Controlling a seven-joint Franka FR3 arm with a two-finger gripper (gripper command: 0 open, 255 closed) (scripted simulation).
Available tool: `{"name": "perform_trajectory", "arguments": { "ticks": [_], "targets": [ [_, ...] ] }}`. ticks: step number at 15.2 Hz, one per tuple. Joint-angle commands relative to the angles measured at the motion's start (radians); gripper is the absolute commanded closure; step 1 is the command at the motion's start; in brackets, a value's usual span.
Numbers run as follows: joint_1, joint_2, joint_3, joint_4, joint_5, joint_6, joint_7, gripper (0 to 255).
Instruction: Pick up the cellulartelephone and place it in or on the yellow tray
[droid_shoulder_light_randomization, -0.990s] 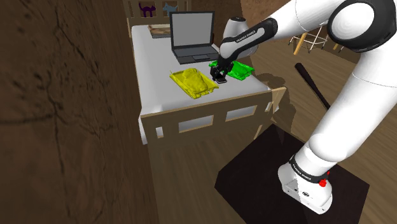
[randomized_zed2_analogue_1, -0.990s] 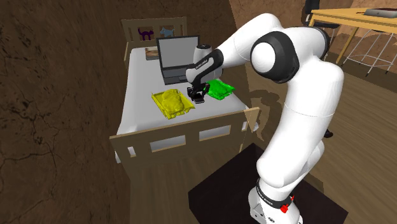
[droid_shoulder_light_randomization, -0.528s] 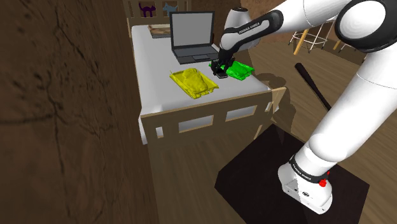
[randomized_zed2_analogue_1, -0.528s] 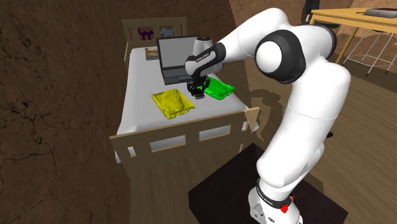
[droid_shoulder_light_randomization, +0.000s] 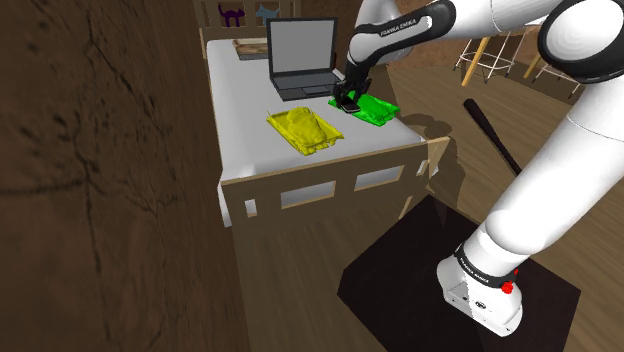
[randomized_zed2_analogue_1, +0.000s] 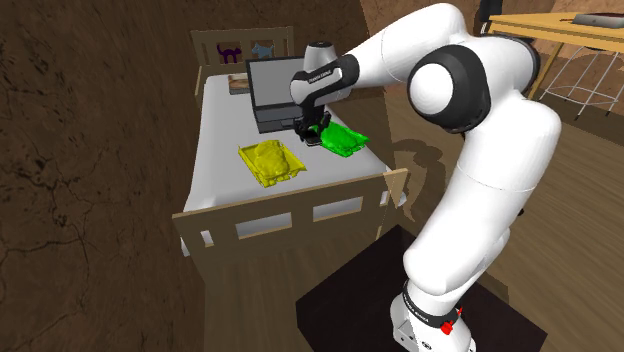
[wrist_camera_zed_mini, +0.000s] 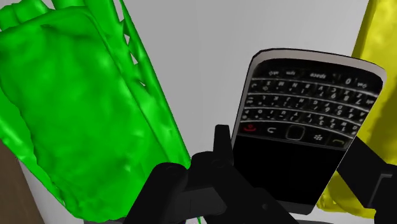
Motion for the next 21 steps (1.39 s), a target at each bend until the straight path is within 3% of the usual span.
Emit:
{"name": "perform_trajectory", "arguments": {
  "ticks": [1,7,19,21],
  "targets": [
    [0.0,-0.009,0.0,0.018,0.0,-0.027,-0.001,255],
    [0.0,-0.028,0.0,0.067,0.001,-0.095,-0.002,255],
    [0.152,0.163,0.112,0.333,-0.08,-0.186,0.289,255],
    [0.152,0.168,0.111,0.312,-0.081,-0.161,0.292,255]
  ]
}}
